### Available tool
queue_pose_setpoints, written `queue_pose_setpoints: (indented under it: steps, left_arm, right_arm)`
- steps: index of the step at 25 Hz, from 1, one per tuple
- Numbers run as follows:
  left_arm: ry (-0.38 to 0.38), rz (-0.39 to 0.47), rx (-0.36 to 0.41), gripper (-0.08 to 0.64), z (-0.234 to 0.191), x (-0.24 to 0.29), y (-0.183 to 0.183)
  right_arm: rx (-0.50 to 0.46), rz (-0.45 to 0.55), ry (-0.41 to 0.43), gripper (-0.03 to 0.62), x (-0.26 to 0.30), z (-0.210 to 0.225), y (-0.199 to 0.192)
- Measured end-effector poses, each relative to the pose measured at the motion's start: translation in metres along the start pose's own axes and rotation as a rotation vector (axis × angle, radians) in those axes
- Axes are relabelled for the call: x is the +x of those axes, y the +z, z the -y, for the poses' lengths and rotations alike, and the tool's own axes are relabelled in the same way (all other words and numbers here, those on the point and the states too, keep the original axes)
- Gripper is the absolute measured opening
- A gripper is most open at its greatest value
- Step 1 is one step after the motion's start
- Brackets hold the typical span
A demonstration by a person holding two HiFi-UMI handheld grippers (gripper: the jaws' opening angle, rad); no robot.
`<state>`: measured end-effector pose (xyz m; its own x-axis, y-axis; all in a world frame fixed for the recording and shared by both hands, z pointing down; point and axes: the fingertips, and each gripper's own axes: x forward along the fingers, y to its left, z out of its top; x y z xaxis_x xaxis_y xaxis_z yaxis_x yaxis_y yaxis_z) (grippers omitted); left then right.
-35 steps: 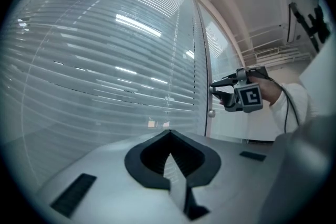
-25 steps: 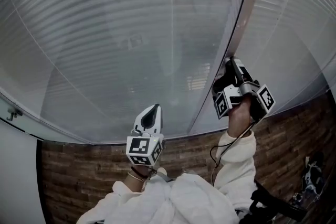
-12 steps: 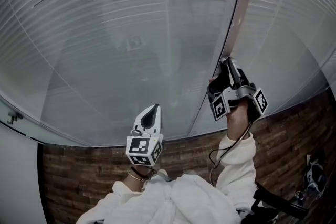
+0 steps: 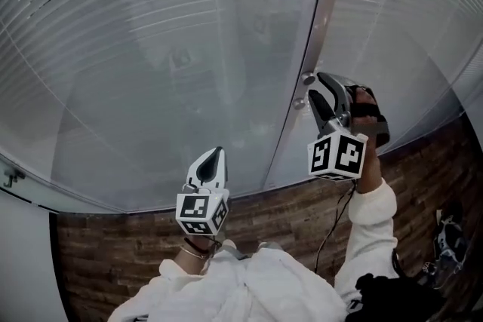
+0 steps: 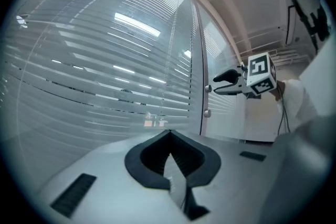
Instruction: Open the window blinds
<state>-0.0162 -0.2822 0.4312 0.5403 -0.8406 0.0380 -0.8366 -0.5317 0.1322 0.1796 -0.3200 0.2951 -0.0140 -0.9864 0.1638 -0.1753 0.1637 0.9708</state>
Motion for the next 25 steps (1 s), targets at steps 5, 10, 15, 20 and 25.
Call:
queue_pose_setpoints:
  steps: [5, 10, 15, 20, 25]
  left_arm:
    - [0.012, -0.002, -0.004, -0.003, 0.0, -0.004, 0.003]
    - [0.05, -0.007, -0.008, -0.003, -0.011, -0.008, 0.003]
    - [0.061, -0.011, -0.013, -0.002, -0.014, -0.006, 0.002]
    - [0.045, -0.008, 0.002, -0.002, -0.007, -0.002, -0.007]
    - [0.056, -0.004, 0.0, -0.002, -0.011, -0.003, -0.005]
  right_arm:
    - [-0.258, -0.053, 0.029, 0.187, 0.022, -0.01, 0.001]
    - [-0.324, -0.068, -0.027, 0.137, 0.028, -0.003, 0.0]
    - [-0.215, -0.051, -0.011, 0.137, 0.028, 0.0, 0.003]
    - [0.104, -0.011, 0.0, 0.135, 0.03, -0.007, 0.004]
    - [0.398, 0.031, 0.009, 0.133, 0.03, -0.001, 0.004]
